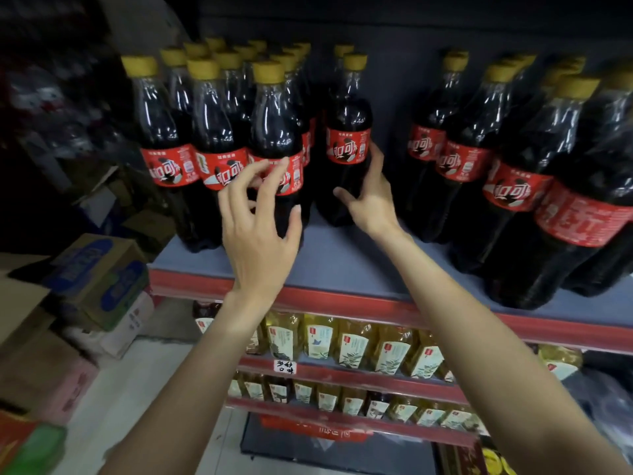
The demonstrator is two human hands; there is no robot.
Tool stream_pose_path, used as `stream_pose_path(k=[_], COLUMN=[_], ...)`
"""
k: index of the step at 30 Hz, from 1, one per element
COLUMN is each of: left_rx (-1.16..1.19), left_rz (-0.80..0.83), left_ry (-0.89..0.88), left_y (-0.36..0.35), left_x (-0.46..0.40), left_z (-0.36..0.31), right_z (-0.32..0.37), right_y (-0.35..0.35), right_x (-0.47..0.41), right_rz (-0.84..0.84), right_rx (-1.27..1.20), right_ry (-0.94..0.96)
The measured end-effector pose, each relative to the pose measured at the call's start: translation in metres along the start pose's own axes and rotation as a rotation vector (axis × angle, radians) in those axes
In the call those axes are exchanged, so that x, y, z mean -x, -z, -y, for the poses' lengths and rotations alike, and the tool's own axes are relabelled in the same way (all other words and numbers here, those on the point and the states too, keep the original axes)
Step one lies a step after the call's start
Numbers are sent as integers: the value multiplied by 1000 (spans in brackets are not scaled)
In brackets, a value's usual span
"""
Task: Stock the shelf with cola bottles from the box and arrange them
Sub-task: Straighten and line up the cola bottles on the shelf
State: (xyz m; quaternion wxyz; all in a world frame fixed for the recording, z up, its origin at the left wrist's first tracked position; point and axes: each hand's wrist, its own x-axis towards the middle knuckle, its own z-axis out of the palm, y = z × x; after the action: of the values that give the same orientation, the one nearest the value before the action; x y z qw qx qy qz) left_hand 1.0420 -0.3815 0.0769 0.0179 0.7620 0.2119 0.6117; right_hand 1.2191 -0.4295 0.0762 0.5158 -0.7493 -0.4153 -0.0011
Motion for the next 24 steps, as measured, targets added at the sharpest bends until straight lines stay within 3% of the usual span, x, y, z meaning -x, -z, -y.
stream_pose_path(k=[7,12,15,17,20,24], left_rx=[24,84,267,461,774,1039], left_rz=[53,-25,-64,-42,107,589], left_ry=[26,8,-43,-50,41,248], left_y=[-6,-1,-1,-2,-7,-26], left_x=[1,-1,-2,-2,-5,-8], left_z=[11,0,-14,-29,-55,-92], right_z=[1,6,21,33,45,44], right_y=[-20,-21,-5,16,55,99], right_x=[-27,-27,-10,16,75,142], right_rz=[-8,8,-39,-126,-233,-560], right_rx=[23,-6,-36,0,-32,50], right_ry=[-36,-99,-108,-4,106,141])
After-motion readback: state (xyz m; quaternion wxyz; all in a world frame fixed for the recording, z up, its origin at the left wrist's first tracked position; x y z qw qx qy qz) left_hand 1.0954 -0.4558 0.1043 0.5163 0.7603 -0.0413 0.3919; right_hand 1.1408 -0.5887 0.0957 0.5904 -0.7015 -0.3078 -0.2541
